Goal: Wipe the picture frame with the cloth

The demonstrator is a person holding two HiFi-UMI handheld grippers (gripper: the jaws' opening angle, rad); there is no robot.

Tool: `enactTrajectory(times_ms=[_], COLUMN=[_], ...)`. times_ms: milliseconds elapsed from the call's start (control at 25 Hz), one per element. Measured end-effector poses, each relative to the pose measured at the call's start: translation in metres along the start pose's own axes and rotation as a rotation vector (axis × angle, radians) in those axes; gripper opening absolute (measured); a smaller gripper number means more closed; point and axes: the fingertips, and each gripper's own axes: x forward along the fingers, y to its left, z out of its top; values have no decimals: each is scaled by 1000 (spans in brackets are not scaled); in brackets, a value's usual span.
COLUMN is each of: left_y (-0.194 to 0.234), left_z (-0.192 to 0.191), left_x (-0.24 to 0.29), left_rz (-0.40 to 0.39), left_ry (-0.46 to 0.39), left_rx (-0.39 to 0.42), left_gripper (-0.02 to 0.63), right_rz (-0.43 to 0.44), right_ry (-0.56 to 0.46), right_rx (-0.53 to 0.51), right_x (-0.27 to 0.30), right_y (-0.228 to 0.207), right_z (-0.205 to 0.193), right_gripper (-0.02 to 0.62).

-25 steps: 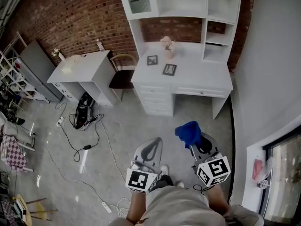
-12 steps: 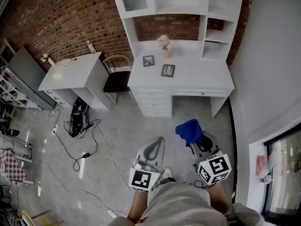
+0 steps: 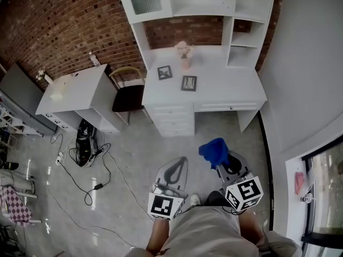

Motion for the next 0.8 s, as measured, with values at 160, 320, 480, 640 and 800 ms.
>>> enactTrajectory(times_ms=[160,320,480,640,800], left_y=[10,17,25,35,46], left_z=[-4,-6,-9,-12,-13], left_x=[10,26,40,57,79], left_rz=[-17,-22,-13,-4,4], left_ry=[9,10,20,26,26], left_rx=[-5,-9,-9,-14,-8], left_gripper=[-3,-3,-2,-3,-2], right_rz=[-14,-19,-10,4,18], right_ry=[13,15,11,7,9], right_rx=[6,11,21,30,43], right_x=[12,25,40,59,80], right_y=[-5,-16,-26,-37,-52], right_z=[-2,-1,-1,-1,1], right_gripper=[77,77,77,77,77])
